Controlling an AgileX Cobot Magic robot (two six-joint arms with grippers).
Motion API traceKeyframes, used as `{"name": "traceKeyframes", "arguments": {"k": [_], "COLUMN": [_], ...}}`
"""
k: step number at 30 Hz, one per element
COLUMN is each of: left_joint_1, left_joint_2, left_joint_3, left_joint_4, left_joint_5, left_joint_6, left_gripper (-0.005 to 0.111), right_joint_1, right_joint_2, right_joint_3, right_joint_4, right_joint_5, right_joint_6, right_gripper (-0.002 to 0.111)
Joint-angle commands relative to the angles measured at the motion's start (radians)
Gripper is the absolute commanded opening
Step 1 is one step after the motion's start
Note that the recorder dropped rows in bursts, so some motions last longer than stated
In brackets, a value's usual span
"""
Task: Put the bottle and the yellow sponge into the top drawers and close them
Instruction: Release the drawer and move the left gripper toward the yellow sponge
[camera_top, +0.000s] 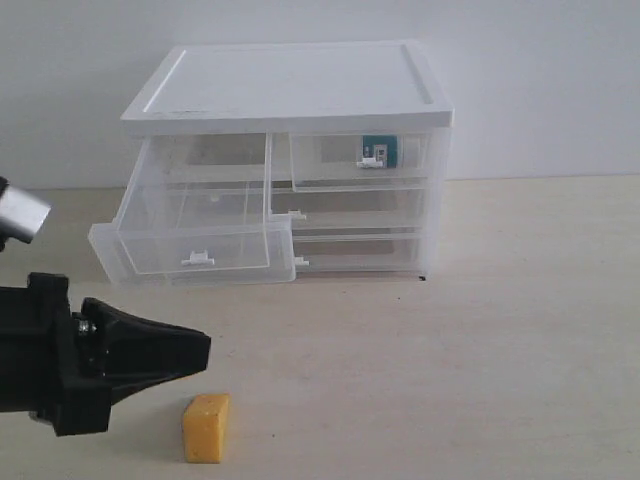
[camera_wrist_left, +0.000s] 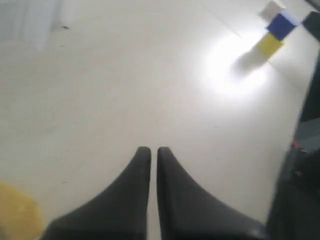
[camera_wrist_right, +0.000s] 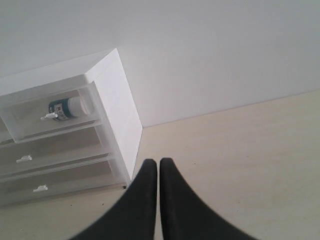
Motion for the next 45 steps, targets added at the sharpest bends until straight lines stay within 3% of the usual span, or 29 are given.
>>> {"name": "traceKeyframes", "arguments": {"k": [1,5,8,11,13,16,19,21,24,30,38,42,45], "left_joint_1": [-0.063,-0.07,-0.07,-0.07,-0.07,-0.07,-0.07,-0.07,-0.07,-0.07,-0.07,-0.093,-0.131], "left_joint_2": [-0.075,-0.081,-0.081,-0.081,-0.081,-0.067,-0.027,0.008,0.03,0.014,-0.015,-0.015,-0.014], "left_joint_3": [-0.004,-0.004,-0.004,-0.015,-0.061,-0.151,-0.281,-0.36,-0.41,-0.389,-0.246,-0.174,-0.155], "left_joint_4": [0.115,0.115,0.112,-0.02,-0.178,-0.44,-0.874,-1.081,-1.247,-1.455,-1.766,-2.088,-2.179], "left_joint_5": [0.394,0.721,0.865,1.044,1.19,1.284,1.418,1.542,1.677,1.711,1.484,1.352,1.308], "left_joint_6": [-0.193,-0.235,-0.22,-0.106,0.05,0.361,0.888,1.146,1.304,1.433,1.621,1.935,1.998], "left_gripper": [0.004,0.004,0.004,0.004,0.004,0.004,0.004,0.004,0.004,0.004,0.006,0.024,0.036], "right_joint_1": [-0.005,-0.005,-0.005,-0.005,-0.005,-0.005,-0.005,-0.005,-0.005,-0.005,-0.005,-0.005,-0.005], "right_joint_2": [-0.004,-0.004,-0.004,-0.004,-0.004,-0.004,-0.004,-0.004,-0.004,-0.004,-0.004,-0.004,-0.004], "right_joint_3": [0.006,0.006,0.006,0.006,0.006,0.006,0.006,0.006,0.006,0.006,0.006,0.006,0.006], "right_joint_4": [-0.002,-0.002,-0.002,-0.002,-0.002,-0.002,-0.002,-0.002,-0.002,-0.002,-0.002,-0.002,-0.002], "right_joint_5": [-0.004,0.001,0.001,0.001,0.0,0.0,0.002,0.002,0.002,0.004,0.004,0.004,0.004], "right_joint_6": [-0.003,-0.003,-0.003,-0.003,-0.003,-0.003,-0.003,-0.003,-0.003,-0.003,0.013,0.013,0.013], "right_gripper": [0.0,0.0,0.0,0.0,0.0,0.0,0.0,0.0,0.0,0.0,0.0,0.0,0.0]}}
